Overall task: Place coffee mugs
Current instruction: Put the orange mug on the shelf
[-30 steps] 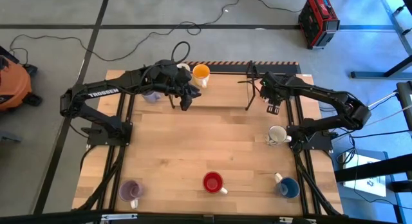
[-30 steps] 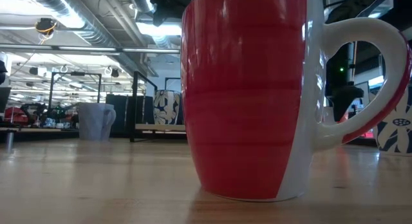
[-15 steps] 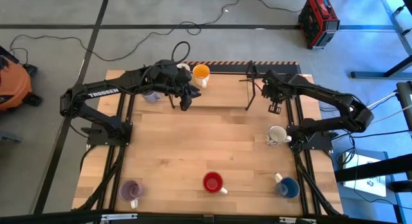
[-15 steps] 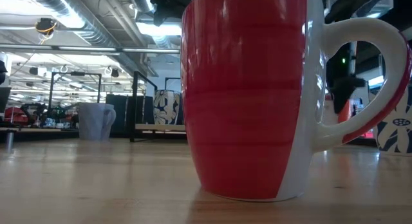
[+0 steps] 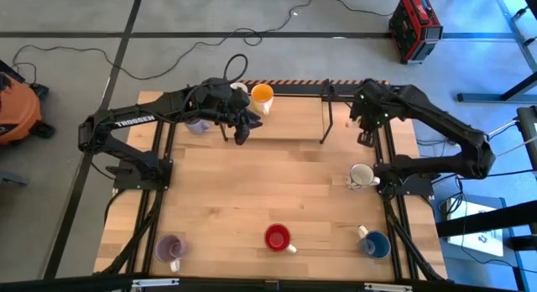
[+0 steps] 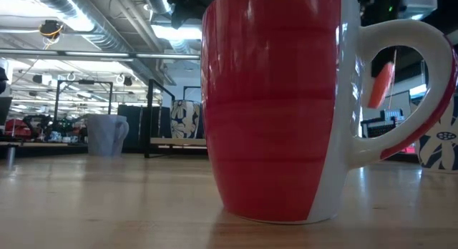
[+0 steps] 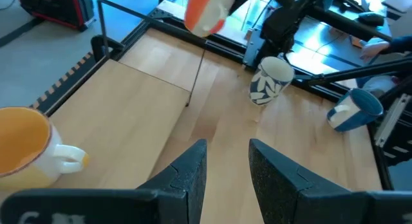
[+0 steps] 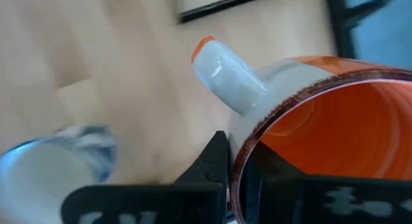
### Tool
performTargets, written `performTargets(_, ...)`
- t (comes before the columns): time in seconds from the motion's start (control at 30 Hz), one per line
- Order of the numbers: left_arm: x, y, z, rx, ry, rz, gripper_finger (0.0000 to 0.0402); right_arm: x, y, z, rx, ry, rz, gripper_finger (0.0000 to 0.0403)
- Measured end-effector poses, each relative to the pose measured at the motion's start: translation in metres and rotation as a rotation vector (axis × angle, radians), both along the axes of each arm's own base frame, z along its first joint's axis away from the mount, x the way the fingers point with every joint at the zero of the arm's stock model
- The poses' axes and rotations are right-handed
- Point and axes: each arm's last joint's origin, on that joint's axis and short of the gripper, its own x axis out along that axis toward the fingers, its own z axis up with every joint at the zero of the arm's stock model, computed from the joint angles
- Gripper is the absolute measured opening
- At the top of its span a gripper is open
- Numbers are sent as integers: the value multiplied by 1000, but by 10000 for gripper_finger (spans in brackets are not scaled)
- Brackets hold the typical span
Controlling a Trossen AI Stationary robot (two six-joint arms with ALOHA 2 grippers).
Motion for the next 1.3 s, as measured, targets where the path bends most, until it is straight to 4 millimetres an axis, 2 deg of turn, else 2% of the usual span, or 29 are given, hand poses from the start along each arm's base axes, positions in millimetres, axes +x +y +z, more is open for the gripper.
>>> performTargets(0.13, 0, 0, 1, 2, -8, -2, 110, 9, 21, 8, 47, -21, 33, 2)
performTargets(0.4, 1, 0, 2, 7, -24, -1, 110, 20, 50, 8, 54, -6, 102, 1)
performTargets(0.5, 1, 0, 2, 0, -26, -14, 110, 24, 68, 11, 90, -55, 191, 1)
performTargets(0.67, 1, -1, 2, -11, -29, -35, 110, 45, 99, 9, 108, -129, 375, 1)
performTargets(0.77, 3, -5, 2, -18, -31, -61, 110, 66, 119, 5, 100, -191, 477, 1)
performTargets(0.83, 4, -10, 2, -22, -32, -86, 110, 83, 128, -2, 78, -214, 522, 1)
performTargets(0.97, 6, -22, 2, -32, -34, -143, 110, 111, 138, -25, 53, -145, 619, 1)
performTargets(1.17, 8, -37, 1, -14, -16, -195, 110, 143, 138, -64, 47, -7, 733, 1)
performTargets(1.3, 9, -44, 1, 7, -12, -198, 110, 157, 137, -88, 64, 70, 775, 1)
